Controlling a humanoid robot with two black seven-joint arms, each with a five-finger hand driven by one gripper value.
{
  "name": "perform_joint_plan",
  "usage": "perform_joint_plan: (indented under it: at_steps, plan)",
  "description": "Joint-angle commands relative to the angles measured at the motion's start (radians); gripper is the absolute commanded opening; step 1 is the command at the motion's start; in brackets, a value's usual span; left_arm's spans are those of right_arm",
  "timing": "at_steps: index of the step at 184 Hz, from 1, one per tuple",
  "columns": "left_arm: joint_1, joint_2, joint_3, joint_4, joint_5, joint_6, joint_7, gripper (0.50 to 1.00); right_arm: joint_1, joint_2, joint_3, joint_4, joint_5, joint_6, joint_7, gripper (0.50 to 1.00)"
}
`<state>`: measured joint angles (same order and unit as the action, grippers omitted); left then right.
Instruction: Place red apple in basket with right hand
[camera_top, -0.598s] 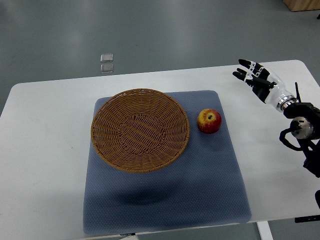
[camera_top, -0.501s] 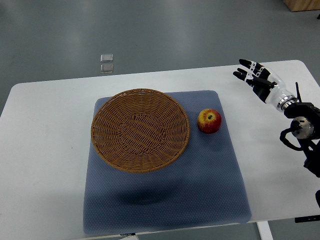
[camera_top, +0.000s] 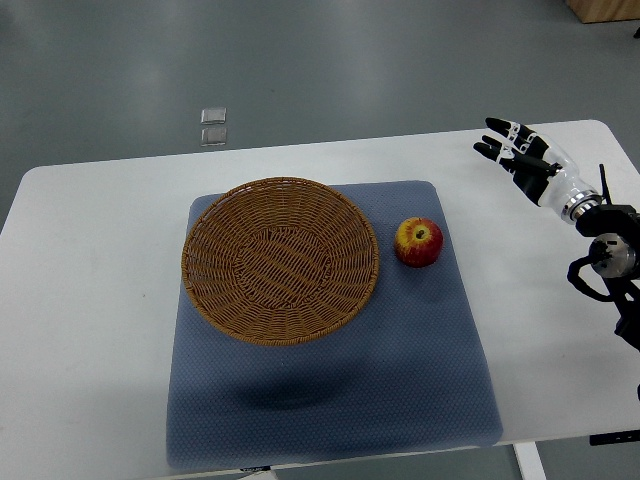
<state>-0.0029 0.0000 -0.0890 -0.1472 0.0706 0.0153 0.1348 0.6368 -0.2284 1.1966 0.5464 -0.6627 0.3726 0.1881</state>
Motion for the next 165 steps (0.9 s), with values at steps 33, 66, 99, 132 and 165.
perform_joint_plan:
  at_steps: [33,66,99,132,165]
  plan:
    - [0.0,0.0,0.0,-0.003,0.0,-0.001,0.0,1.0,-0.003,0.003,0.001,0.0,0.0,-0.001,0.001,0.926]
    - [0.0,0.0,0.0,0.001,0.0,0.0,0.0,1.0,0.003,-0.003,-0.005,0.0,0.0,0.003,-0.001,0.928]
    - [0.0,0.0,-0.001,0.0,0.0,-0.001,0.0,1.0,-0.005,-0.022,-0.009,0.006,-0.005,0.046,-0.001,0.928]
    - [0.0,0.0,0.0,0.0,0.0,0.0,0.0,1.0,-0.008,-0.022,-0.017,0.004,-0.006,0.072,-0.001,0.928]
    - [0.0,0.0,-0.001,0.0,0.0,-0.001,0.0,1.0,-0.013,-0.031,-0.065,0.017,-0.006,0.155,0.002,0.924]
